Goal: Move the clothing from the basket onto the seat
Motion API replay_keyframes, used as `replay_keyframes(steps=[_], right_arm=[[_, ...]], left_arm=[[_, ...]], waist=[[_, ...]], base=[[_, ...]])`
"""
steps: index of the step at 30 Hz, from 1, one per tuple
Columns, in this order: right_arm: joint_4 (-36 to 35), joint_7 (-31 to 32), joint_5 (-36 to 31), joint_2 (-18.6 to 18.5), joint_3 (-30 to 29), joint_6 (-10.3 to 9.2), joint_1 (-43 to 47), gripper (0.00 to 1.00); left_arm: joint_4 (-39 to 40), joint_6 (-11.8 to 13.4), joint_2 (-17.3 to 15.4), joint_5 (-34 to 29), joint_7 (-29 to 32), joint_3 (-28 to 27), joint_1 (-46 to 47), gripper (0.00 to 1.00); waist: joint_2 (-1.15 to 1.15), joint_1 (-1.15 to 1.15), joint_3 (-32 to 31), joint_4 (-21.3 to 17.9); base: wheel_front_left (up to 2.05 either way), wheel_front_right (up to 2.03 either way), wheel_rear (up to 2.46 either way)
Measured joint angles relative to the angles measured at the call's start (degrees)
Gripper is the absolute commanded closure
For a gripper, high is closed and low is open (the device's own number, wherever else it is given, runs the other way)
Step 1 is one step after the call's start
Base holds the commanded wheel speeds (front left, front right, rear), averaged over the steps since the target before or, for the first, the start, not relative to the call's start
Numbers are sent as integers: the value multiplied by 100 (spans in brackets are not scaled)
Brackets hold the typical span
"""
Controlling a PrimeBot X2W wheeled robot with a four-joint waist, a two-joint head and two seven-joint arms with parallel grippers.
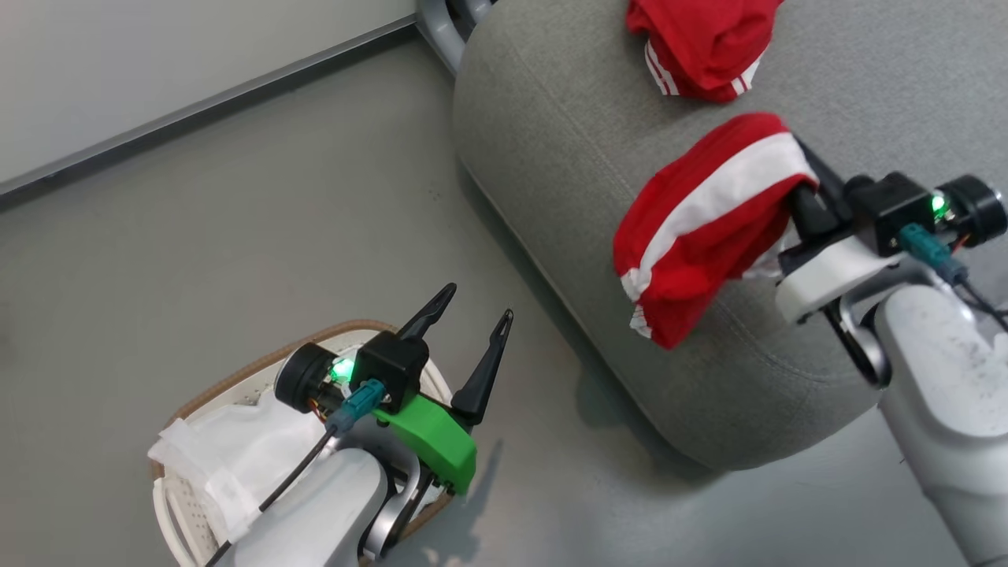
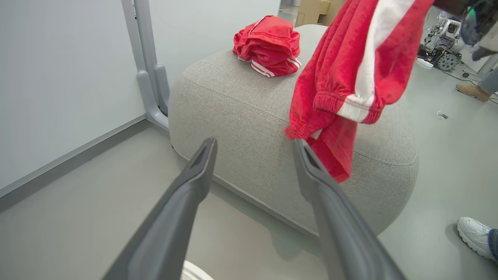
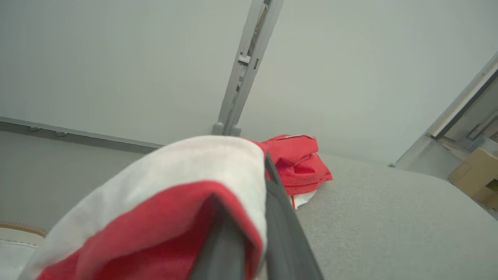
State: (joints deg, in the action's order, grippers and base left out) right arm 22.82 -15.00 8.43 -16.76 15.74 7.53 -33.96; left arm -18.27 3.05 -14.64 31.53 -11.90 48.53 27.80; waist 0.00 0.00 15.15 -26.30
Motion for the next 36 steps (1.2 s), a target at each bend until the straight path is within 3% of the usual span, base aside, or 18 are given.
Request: replay_keyframes(steps=[7, 15, 22, 30, 36], right_arm=[[63, 92, 288, -799, -276, 0, -1394, 100], [298, 803, 589, -2220, -770, 0, -3063, 100], [1001, 1173, 297, -2866, -1207, 0, -3521, 100], [2089, 861, -216, -2651, -1557, 1, -3181, 100], [2922, 501, -677, -2087, -2019, 0, -2858, 100]], left_arm=[[110, 49, 9, -36, 26, 13, 124, 0], [318, 57, 25, -152, 25, 87, 318, 0], [470, 57, 19, -298, 15, 142, 552, 0], [532, 54, 115, -397, -29, 223, 734, 0], [530, 40, 143, -485, 10, 367, 790, 0]], waist=[[0, 0, 264, 434], [0, 0, 662, 1029], [0, 0, 1125, 1527], [0, 1, 1717, 1952], [0, 1, 2093, 2181]], base=[[0, 0, 0], [0, 0, 0], [0, 0, 0], [0, 0, 0], [0, 0, 0]])
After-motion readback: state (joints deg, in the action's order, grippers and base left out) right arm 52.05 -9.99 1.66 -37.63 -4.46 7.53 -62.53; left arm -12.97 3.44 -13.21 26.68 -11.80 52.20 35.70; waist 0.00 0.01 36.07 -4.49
